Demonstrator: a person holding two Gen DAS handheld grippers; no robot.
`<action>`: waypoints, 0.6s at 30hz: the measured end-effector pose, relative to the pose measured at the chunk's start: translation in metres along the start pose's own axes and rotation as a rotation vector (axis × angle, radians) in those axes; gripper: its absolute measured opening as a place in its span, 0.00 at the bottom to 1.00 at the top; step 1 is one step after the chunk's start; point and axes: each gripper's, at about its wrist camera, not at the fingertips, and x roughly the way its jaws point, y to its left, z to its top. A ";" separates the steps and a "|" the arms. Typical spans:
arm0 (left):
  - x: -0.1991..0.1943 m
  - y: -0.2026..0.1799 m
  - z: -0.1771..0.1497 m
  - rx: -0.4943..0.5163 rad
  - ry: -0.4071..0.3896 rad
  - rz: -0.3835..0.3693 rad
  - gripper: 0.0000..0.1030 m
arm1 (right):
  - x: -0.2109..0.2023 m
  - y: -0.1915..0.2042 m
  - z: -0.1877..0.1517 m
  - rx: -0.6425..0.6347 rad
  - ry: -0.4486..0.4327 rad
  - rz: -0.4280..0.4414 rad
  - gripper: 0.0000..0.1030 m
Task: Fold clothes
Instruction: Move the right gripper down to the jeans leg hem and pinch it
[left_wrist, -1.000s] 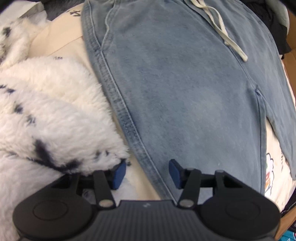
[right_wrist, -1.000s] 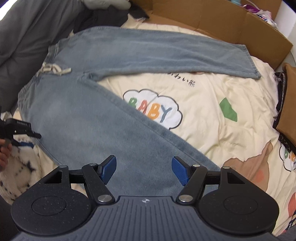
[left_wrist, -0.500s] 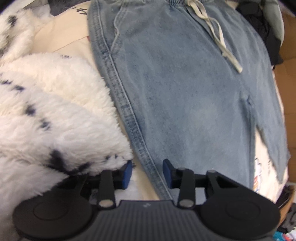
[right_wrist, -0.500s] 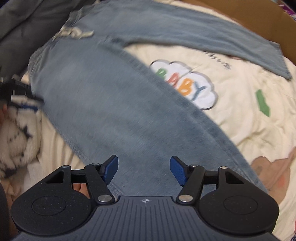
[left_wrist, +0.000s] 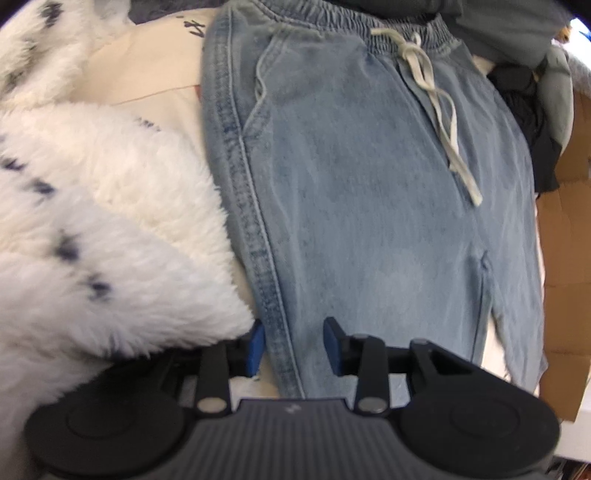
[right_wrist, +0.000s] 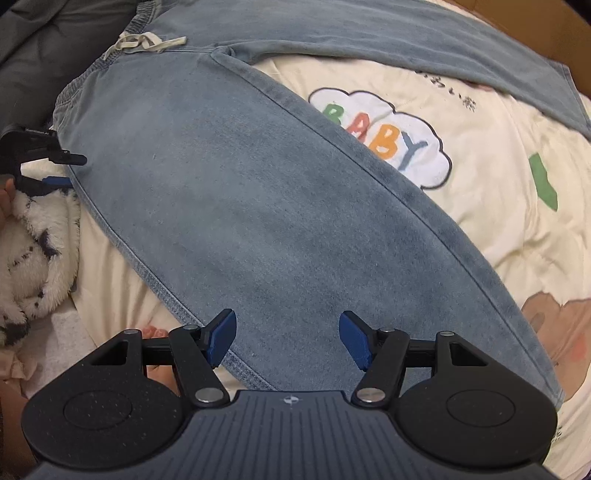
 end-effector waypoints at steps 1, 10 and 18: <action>-0.006 0.000 0.000 0.000 -0.021 -0.023 0.31 | 0.000 -0.001 -0.001 0.001 0.002 -0.003 0.66; -0.026 0.002 -0.017 0.035 -0.073 -0.102 0.25 | 0.002 0.000 -0.009 -0.023 0.007 0.012 0.66; -0.013 0.004 0.009 0.020 -0.074 -0.199 0.08 | 0.014 0.023 -0.017 -0.130 0.021 0.057 0.63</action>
